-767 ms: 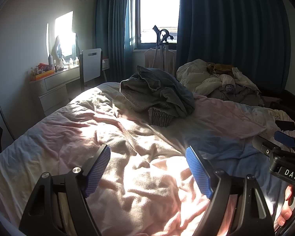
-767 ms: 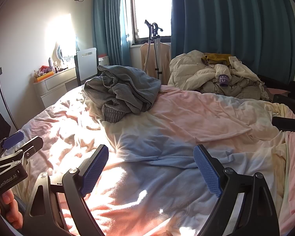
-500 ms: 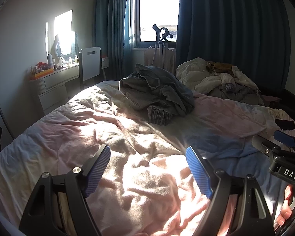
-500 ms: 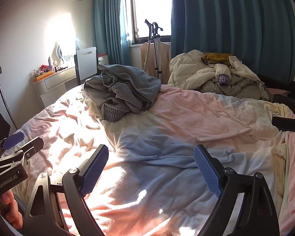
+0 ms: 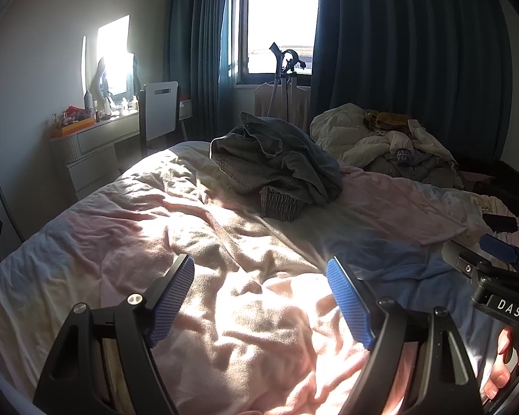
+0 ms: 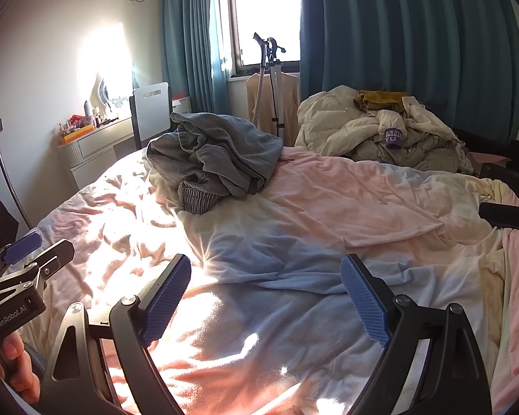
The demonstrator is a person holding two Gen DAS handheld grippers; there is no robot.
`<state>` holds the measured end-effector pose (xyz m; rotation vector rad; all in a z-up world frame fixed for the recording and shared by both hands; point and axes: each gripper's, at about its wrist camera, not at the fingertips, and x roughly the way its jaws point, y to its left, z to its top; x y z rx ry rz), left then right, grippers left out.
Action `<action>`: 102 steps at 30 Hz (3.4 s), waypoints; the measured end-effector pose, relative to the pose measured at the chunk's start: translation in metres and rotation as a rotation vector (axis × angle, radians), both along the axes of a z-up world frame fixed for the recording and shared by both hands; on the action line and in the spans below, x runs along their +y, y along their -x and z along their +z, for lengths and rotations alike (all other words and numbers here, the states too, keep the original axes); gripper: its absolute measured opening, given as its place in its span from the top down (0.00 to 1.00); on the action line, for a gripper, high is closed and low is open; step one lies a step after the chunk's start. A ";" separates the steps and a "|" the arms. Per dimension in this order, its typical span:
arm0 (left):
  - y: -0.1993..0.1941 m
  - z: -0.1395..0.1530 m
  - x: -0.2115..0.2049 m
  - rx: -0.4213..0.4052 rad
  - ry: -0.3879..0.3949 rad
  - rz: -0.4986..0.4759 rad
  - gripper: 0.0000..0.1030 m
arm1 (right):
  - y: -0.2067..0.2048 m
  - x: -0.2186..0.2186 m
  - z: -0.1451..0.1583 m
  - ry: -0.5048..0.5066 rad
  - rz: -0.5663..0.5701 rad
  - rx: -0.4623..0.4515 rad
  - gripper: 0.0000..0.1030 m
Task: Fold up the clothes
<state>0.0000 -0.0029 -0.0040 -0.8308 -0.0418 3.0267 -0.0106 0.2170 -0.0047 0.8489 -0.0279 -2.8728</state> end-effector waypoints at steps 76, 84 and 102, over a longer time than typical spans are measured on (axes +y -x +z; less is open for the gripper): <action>0.143 -0.005 0.014 -0.123 -0.117 -0.077 0.21 | 0.060 0.010 -0.012 0.048 0.009 0.006 0.13; 0.161 -0.031 -0.007 -0.208 -0.193 -0.066 0.21 | 0.139 -0.030 0.012 0.014 0.126 0.038 0.13; 0.188 -0.067 -0.039 -0.275 -0.310 -0.027 0.21 | 0.346 -0.208 0.005 -0.145 0.383 -0.003 0.22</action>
